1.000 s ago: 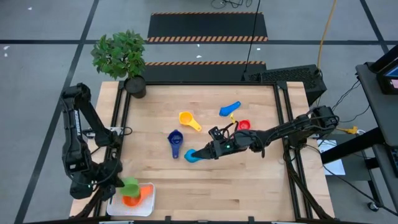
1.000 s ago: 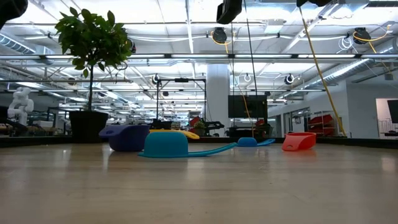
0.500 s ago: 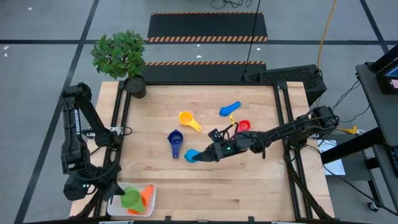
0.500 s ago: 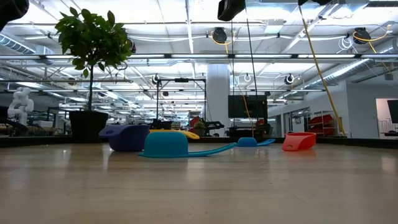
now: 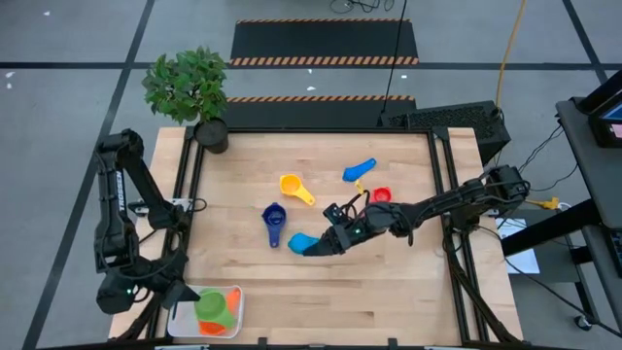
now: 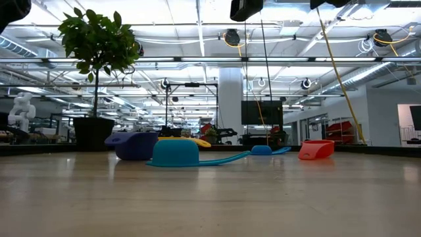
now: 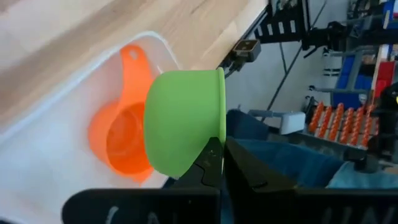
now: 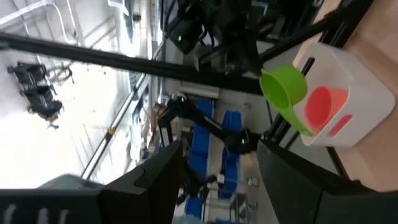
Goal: Nest measuring cups in basket
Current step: Stack the green measuring cup on top of the orange measuring cup in the white bin
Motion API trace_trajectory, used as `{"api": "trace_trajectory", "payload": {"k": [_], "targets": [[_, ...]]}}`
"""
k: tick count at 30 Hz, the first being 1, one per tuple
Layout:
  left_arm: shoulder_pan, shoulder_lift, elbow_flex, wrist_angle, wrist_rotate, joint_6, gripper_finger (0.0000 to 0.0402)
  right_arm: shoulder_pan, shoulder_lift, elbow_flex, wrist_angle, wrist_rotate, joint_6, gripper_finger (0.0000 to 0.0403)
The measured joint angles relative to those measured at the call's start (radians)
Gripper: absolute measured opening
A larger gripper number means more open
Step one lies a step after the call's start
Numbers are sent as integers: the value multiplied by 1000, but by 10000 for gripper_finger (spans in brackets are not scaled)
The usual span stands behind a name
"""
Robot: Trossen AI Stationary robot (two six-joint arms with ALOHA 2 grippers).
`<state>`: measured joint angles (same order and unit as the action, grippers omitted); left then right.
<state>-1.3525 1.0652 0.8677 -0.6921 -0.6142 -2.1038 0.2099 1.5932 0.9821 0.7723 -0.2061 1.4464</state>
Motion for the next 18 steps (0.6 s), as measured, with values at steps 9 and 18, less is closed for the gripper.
{"api": "trace_trajectory", "payload": {"k": [9, 18], "targets": [[-48, 90, 0, 88, 4, 41, 3, -48, 0, 0, 1, -66, 3, 201], [-55, 179, 0, 173, -85, 25, 4, -74, 0, 0, 1, -62, 4, 201]]}}
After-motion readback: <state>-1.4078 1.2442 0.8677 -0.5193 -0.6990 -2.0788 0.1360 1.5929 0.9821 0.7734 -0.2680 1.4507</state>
